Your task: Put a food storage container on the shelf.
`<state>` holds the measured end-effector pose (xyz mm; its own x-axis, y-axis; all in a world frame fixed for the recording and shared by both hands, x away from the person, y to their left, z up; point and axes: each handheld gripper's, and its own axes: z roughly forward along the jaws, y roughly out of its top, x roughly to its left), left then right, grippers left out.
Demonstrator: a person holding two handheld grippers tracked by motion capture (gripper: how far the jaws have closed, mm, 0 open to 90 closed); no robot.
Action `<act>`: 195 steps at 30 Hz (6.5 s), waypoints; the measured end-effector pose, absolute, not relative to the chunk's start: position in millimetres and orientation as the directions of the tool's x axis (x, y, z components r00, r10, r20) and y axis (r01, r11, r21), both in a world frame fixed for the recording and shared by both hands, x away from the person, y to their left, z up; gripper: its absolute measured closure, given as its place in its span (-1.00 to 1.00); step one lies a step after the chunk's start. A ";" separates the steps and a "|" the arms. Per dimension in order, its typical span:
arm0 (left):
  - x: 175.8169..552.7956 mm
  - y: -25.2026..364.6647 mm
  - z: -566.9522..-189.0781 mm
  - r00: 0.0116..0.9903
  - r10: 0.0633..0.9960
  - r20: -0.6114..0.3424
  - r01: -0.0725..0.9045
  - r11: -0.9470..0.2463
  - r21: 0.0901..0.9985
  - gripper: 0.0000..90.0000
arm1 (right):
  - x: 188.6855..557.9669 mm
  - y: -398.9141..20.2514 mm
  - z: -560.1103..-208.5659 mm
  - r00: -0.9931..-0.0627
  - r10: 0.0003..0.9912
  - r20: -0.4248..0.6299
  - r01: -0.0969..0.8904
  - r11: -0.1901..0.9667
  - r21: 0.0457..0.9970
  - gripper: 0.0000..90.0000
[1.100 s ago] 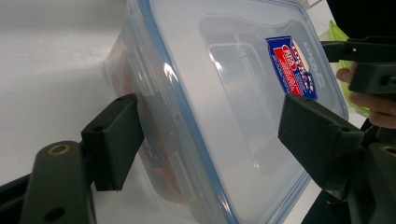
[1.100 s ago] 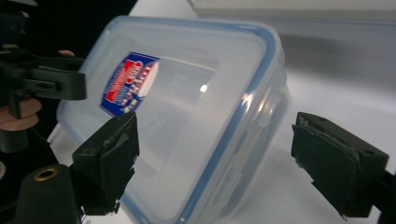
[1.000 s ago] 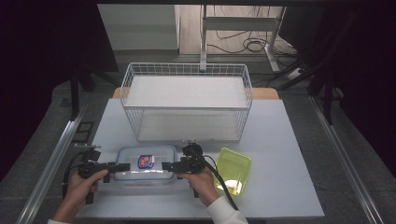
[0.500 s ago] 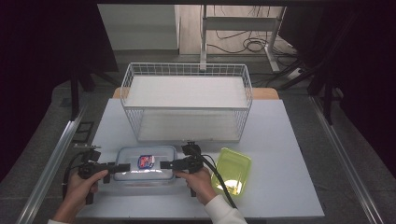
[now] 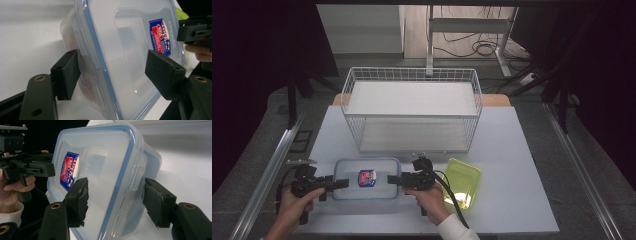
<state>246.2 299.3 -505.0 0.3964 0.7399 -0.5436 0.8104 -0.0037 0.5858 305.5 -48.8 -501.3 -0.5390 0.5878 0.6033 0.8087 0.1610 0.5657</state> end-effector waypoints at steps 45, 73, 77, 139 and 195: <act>229.4 314.2 -489.1 0.501 0.651 -0.570 0.744 0.012 0.668 0.08 | 284.5 -66.8 -484.4 -0.618 0.531 0.580 0.740 0.146 0.656 0.12; 264.2 242.3 -412.9 0.622 0.606 -0.496 0.649 -0.045 0.759 0.09 | 289.6 -143.1 -401.8 -0.669 0.569 0.479 0.636 0.105 0.765 0.12; 269.4 236.4 -405.9 0.626 0.606 -0.491 0.645 -0.047 0.763 0.09 | 293.6 -149.0 -397.0 -0.670 0.568 0.478 0.632 0.100 0.768 0.12; 438.4 209.3 -313.5 0.551 0.606 -0.573 0.700 0.037 0.713 0.03 | 470.7 -175.6 -298.5 -0.591 0.585 0.556 0.695 0.018 0.719 0.06; 391.0 187.3 -350.8 0.625 0.655 -0.425 0.643 -0.122 0.756 0.94 | 383.5 -226.9 -354.1 -0.638 0.600 0.483 0.622 0.031 0.782 -0.37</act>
